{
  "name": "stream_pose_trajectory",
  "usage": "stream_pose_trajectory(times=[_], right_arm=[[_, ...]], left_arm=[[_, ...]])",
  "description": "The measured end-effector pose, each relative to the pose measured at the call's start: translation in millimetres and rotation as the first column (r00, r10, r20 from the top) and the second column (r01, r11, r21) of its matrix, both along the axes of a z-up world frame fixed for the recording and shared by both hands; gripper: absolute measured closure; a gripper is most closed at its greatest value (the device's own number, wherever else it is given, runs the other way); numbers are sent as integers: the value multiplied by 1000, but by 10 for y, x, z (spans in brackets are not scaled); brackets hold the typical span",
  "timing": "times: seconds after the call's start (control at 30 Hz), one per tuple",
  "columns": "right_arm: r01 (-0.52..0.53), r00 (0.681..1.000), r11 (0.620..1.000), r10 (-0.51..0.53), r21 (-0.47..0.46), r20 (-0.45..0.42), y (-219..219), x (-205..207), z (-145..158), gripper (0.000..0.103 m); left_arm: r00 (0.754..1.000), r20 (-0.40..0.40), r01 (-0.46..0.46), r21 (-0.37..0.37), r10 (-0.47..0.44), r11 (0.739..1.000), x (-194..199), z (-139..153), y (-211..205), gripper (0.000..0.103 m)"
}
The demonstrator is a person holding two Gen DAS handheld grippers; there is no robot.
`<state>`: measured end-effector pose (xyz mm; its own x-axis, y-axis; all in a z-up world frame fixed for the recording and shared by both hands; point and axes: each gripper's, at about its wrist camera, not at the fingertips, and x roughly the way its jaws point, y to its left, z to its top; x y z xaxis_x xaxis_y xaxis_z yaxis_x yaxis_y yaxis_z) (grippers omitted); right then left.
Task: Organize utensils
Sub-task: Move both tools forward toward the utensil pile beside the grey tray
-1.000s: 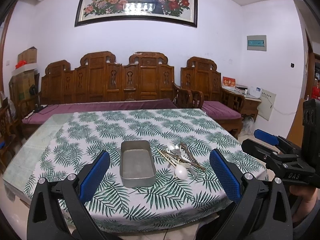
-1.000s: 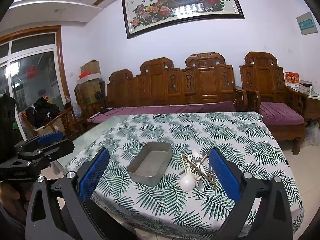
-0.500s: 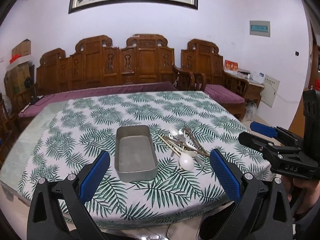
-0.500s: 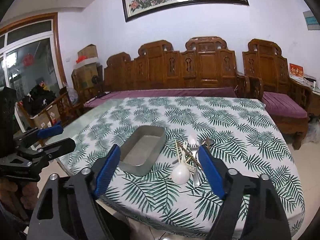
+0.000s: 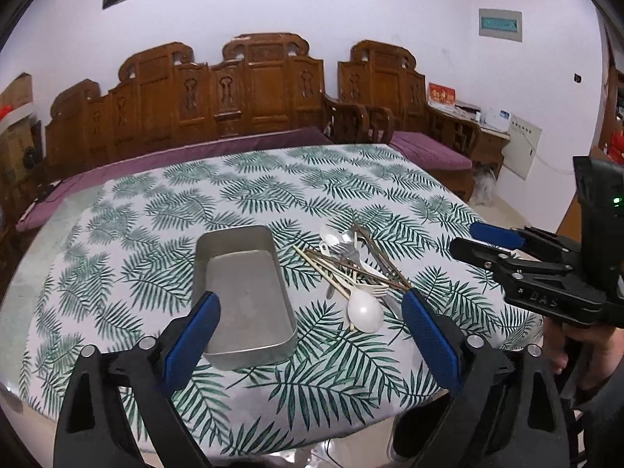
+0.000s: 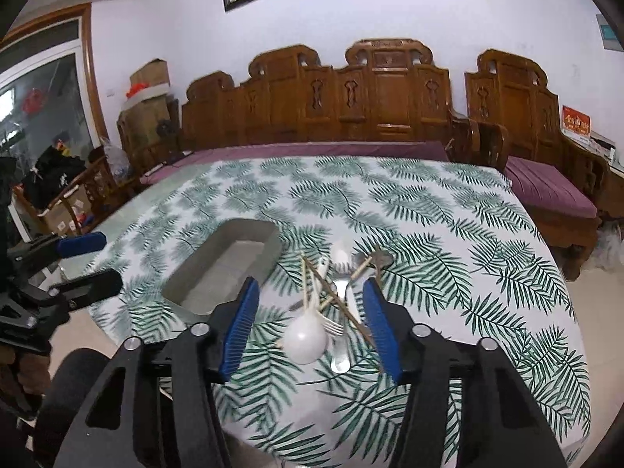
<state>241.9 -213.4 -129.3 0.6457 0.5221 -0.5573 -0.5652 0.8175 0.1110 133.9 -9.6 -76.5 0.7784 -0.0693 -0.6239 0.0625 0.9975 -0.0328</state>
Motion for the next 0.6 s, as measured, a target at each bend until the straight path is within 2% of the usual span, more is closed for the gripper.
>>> stream_pose_trajectory(times=[0.07,0.13,0.37,0.6], right_arm=[[-2,1000,1000,2,-19,-18,20,101,-84,55],[-7,999,999,6,-39,-35,39,213,-188,58],[-47,993,993,35,-104,-110,166,599,-582,68],[-113,978,983,84,-145,-189,425,964,-950,75]], left_arm=[[1000,-10,5,-9,-5,1000,76,-46,12,15],[1000,-24,10,-8,-10,1000,162,-94,10,24],[998,-59,18,-16,-19,1000,369,-258,-7,28],[995,-101,23,-26,-26,999,495,-444,-57,38]])
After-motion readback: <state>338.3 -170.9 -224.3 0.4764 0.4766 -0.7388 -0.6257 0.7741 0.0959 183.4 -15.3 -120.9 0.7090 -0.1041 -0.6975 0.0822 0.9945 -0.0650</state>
